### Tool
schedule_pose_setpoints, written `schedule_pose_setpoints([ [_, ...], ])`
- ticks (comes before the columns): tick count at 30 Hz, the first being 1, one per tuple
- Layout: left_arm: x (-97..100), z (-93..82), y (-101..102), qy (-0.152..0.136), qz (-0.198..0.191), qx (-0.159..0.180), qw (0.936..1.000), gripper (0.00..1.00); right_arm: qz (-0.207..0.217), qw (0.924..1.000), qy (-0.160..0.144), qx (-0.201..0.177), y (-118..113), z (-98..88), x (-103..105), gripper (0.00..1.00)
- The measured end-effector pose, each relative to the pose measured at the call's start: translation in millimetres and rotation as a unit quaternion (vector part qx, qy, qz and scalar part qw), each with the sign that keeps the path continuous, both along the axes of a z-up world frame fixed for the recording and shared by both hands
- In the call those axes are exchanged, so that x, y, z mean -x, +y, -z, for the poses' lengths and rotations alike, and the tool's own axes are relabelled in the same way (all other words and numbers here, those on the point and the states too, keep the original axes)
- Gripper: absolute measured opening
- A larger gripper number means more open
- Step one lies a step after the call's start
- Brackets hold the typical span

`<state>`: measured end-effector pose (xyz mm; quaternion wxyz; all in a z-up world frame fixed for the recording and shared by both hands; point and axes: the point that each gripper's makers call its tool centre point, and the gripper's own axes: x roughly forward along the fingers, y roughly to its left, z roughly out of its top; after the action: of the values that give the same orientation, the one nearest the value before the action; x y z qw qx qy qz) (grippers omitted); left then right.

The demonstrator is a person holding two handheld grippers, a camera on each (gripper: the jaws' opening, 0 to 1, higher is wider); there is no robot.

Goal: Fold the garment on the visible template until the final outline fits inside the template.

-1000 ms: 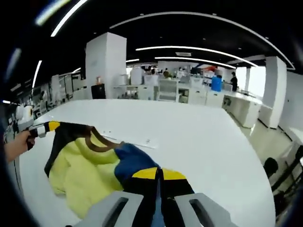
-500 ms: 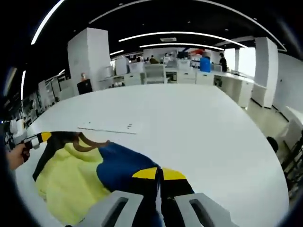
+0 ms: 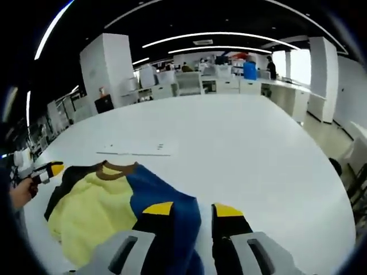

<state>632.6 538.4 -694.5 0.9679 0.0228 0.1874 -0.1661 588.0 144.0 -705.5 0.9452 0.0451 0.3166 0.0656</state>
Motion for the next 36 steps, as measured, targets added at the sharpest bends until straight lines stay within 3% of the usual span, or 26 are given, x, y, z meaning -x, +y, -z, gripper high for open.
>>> schedule_pose_setpoints([
  [8,22.7,-9.1,-5.4,-0.001,0.046,-0.026,0.9986,0.4,-0.074,0.9972,-0.001,0.0,25.4,-11.6,24.6,0.55],
  [11,31.8,-13.7,-7.7,-0.006,0.055,-0.025,0.9981,0.48,-0.088,0.9961,0.0,0.005,28.7,-13.2,34.2,0.61],
  [21,68.7,-28.7,-7.8,-0.015,0.076,-0.018,0.9968,0.64,-0.136,0.9906,0.008,-0.004,45.3,-14.7,76.8,0.64],
  [32,111.1,-21.7,-3.9,-0.002,0.081,-0.01,0.9966,0.71,-0.175,0.9844,0.02,-0.002,58.0,-5.5,117.3,0.63],
  [36,123.6,-9.9,-0.5,0.008,0.083,-0.019,0.9964,0.71,-0.183,0.9827,0.027,0.001,62.4,2.5,129.7,0.6],
])
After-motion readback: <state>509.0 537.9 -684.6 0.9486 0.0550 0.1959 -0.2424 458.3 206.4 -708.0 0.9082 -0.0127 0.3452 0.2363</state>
